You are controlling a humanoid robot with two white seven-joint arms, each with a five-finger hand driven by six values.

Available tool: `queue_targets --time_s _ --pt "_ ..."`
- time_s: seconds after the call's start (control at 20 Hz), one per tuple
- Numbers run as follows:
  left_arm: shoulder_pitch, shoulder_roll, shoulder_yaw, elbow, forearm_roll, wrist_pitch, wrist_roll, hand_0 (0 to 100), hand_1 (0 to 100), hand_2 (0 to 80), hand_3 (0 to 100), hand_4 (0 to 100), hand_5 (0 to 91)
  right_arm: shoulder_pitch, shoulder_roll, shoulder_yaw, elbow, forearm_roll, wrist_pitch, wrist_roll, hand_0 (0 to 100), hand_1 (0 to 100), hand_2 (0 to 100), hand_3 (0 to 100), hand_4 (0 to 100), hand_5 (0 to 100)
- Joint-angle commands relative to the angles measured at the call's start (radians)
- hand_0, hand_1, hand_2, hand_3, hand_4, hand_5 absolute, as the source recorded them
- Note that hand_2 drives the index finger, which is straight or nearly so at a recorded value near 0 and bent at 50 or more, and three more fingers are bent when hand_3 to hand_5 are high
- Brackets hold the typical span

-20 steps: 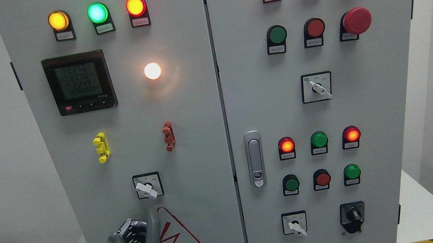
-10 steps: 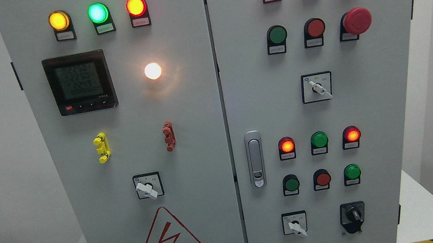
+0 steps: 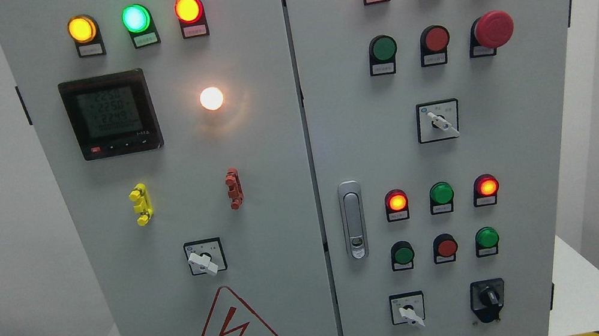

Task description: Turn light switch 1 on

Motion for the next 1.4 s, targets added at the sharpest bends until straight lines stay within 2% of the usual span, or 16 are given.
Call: queue_targets --time_s 0.0,0.1,0.3,0.4,0.5,0.6,0.9,1.15,1.35 --pt "0.073 0.034 0.317 0.625 0.002 -0.010 -0.004 10 21 0.0 5 20 5.4 0.000 0.000 0.020 0.000 -0.026 0.001 0.001 12 39 0 0 0 0" --pt "0.087 0.051 0.309 0.745 -0.022 -0.007 -0.004 16 19 0.0 0 14 0.6 0.000 0.000 0.020 0.000 -0.026 0.001 0.001 12 39 0 0 0 0" --pt "0.086 0.057 0.288 0.937 -0.114 0.018 -0.006 21 17 0.0 0 3 0.0 0.000 0.000 0.020 0.000 -0.026 0.001 0.001 12 39 0 0 0 0" --pt "0.077 0.077 0.259 0.975 -0.116 0.132 -0.006 22 14 0.0 0 2 0.0 0.000 0.000 0.020 0.000 -0.026 0.001 0.001 12 39 0 0 0 0" --pt "0.069 0.081 0.177 0.981 -0.113 0.278 -0.010 23 12 0.0 0 2 0.0 0.000 0.000 0.020 0.000 -0.026 0.001 0.001 12 39 0 0 0 0" --pt "0.054 0.083 0.090 1.017 -0.110 0.370 -0.041 24 12 0.0 0 0 0.0 0.000 0.000 0.020 0.000 -0.026 0.001 0.001 12 39 0 0 0 0" --pt "-0.009 0.071 -0.143 1.144 -0.111 0.397 -0.033 25 13 0.0 0 0 0.0 0.000 0.000 0.020 0.000 -0.026 0.001 0.001 12 39 0 0 0 0" --pt "-0.090 0.049 -0.264 1.259 -0.114 0.423 -0.035 26 14 0.0 0 0 0.0 0.000 0.000 0.020 0.000 -0.026 0.001 0.001 12 39 0 0 0 0" --pt "-0.124 0.046 -0.410 1.322 -0.113 0.426 -0.033 26 14 0.0 0 0 0.0 0.000 0.000 0.020 0.000 -0.026 0.001 0.001 12 39 0 0 0 0"
